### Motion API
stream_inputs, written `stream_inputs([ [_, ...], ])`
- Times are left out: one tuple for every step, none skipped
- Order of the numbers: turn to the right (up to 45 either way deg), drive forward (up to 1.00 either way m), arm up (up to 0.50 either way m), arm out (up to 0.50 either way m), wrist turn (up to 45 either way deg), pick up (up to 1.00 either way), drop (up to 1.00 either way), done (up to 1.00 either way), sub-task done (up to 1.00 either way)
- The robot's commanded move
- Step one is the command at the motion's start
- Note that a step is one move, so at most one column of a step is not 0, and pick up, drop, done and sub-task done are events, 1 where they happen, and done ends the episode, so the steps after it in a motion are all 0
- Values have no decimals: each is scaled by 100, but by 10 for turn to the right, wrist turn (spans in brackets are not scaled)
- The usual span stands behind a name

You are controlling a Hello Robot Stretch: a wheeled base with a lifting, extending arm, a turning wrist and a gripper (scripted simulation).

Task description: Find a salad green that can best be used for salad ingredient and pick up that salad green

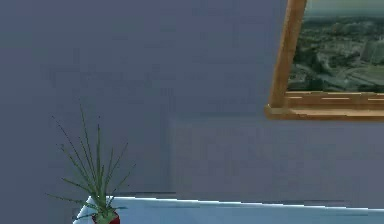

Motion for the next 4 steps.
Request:
stream_inputs([
  [450,0,0,0,0,0,0,0,0],
  [210,0,0,0,0,0,0,0,0],
  [0,45,0,0,0,0,0,0,0],
  [240,0,0,0,0,0,0,0,0],
])
